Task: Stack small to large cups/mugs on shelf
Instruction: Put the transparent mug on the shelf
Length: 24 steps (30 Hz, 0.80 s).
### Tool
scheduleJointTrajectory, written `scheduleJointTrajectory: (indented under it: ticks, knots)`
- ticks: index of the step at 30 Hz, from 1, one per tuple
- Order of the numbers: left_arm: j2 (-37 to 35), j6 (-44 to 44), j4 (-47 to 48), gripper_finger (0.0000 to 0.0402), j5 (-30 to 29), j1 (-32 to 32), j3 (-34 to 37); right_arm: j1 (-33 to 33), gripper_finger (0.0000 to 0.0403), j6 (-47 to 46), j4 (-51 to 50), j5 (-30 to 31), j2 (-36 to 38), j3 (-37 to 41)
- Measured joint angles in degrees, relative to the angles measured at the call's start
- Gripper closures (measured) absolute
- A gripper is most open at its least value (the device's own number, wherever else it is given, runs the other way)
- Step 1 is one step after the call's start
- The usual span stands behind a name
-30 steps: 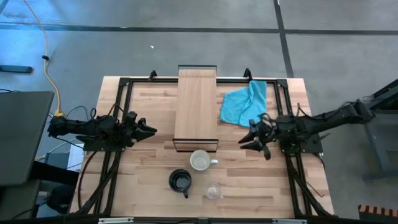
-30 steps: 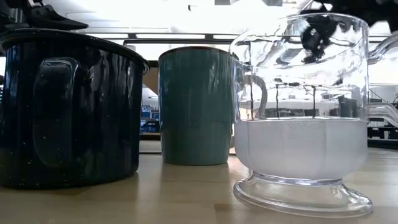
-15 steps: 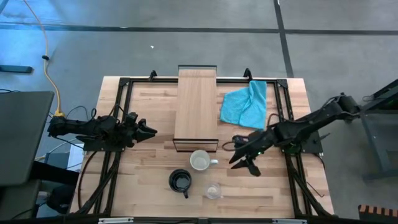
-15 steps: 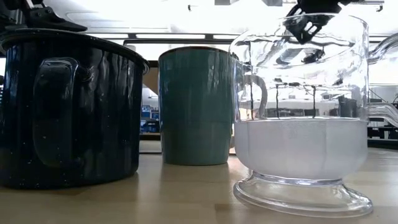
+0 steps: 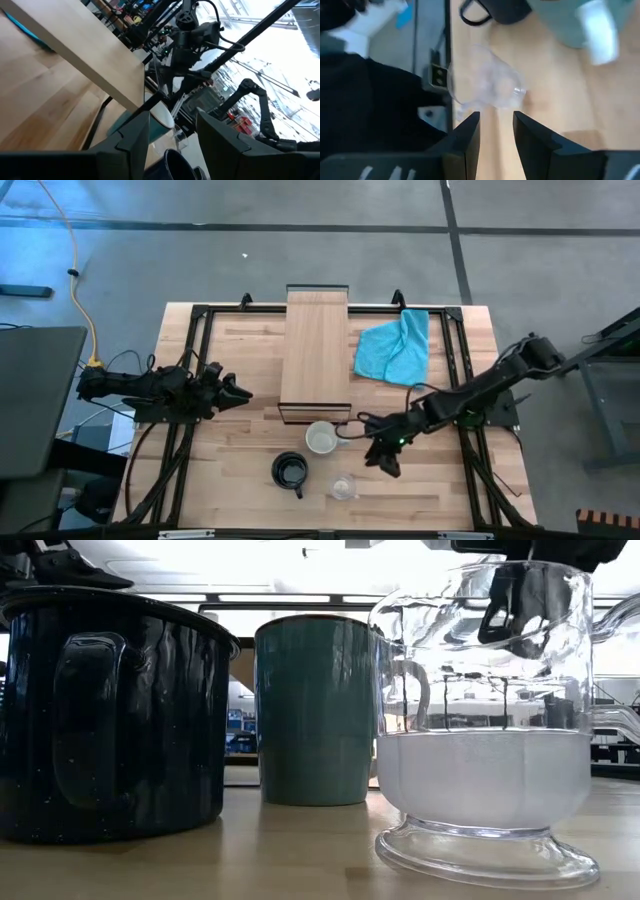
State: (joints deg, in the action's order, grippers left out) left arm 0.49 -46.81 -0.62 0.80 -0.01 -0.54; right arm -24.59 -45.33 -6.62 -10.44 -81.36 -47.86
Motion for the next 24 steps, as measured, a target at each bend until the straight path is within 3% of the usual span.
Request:
scheduleJointTrajectory:
  ticks: [5,10,17,24]
  knots:
    - [0.02,0.00,-0.01,0.0250,0.06,-0.02,0.00,-2.74,0.0295,-12.10,8.81,3.59,-3.24,0.00]
    - [0.02,0.00,-0.02,0.0250,0.06,0.00,0.00,-5.44,0.0295,-20.59,16.87,10.85,-5.82,-0.06]
    - [0.02,0.46,-0.02,0.0250,0.06,-0.01,0.00,-6.43,0.0295,-22.07,26.42,14.94,-9.06,-0.09]
    - [0.02,0.44,-0.04,0.0250,0.06,-0.02,0.00,-6.41,0.0295,-20.39,23.14,14.96,-9.51,-0.09]
